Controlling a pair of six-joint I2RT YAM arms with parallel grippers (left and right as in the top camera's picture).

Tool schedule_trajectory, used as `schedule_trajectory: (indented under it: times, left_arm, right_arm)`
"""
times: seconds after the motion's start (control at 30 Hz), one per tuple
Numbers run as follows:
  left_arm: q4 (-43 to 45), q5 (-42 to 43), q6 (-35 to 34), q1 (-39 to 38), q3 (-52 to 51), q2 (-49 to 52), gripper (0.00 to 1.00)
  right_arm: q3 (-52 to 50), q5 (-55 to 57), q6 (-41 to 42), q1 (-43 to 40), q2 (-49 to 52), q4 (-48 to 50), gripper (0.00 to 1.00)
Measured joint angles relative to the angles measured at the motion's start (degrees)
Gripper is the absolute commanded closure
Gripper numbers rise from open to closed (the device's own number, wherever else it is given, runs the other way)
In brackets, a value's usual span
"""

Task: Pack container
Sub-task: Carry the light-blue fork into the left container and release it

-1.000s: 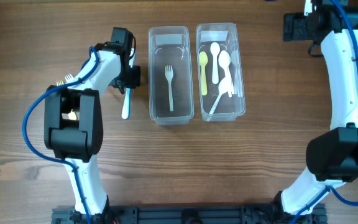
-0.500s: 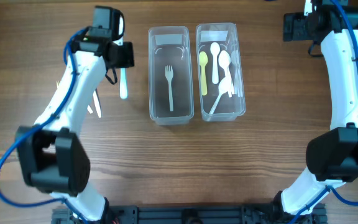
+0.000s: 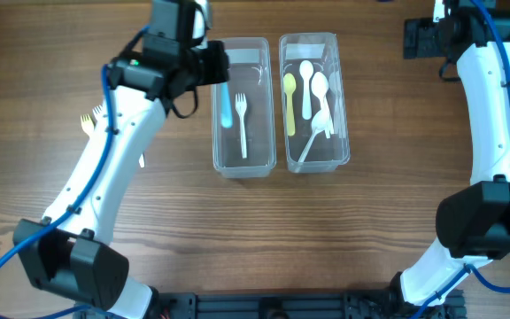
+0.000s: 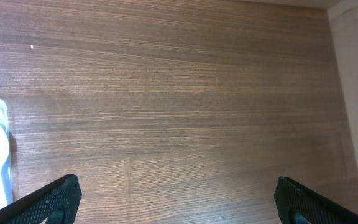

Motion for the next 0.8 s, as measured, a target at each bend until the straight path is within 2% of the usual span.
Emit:
schedule_trajectory:
  times: [0.17, 0.23, 0.3, 0.33, 0.4, 0.6, 0.8]
  left_arm:
    - [0.79, -0.7, -0.28, -3.1, 0.02, 3.45, 0.83]
    - [1.16, -0.92, -0.44, -3.37, 0.02, 6.47, 0.75]
    - [2.19, -1.01, -0.44, -3.34, 0.02, 8.98, 0.63]
    - [2.82, -1.03, -0.74, -3.3, 0.0, 10.71, 0.53]
    - [3.41, -1.22, -1.05, -3.3, 0.0, 12.26, 0.45]
    - [4.61, -1.4, -1.25, -3.08, 0.0, 12.37, 0.46]
    - [-2.32, -5.79, -1.2, 3.1, 0.02, 8.02, 0.44]
  right_arm:
    - [0.0, 0.0, 0.0, 0.0, 0.0, 0.0, 0.0]
    - [0.0, 0.0, 0.0, 0.0, 0.0, 0.0, 0.0]
    - [0.0, 0.0, 0.0, 0.0, 0.0, 0.02, 0.0]
    - [0.0, 0.0, 0.0, 0.0, 0.0, 0.0, 0.0]
    - [0.0, 0.0, 0.0, 0.0, 0.0, 0.0, 0.0]
    - [0.0, 0.0, 0.0, 0.0, 0.0, 0.0, 0.0]
    - [0.0, 0.0, 0.0, 0.0, 0.0, 0.02, 0.0]
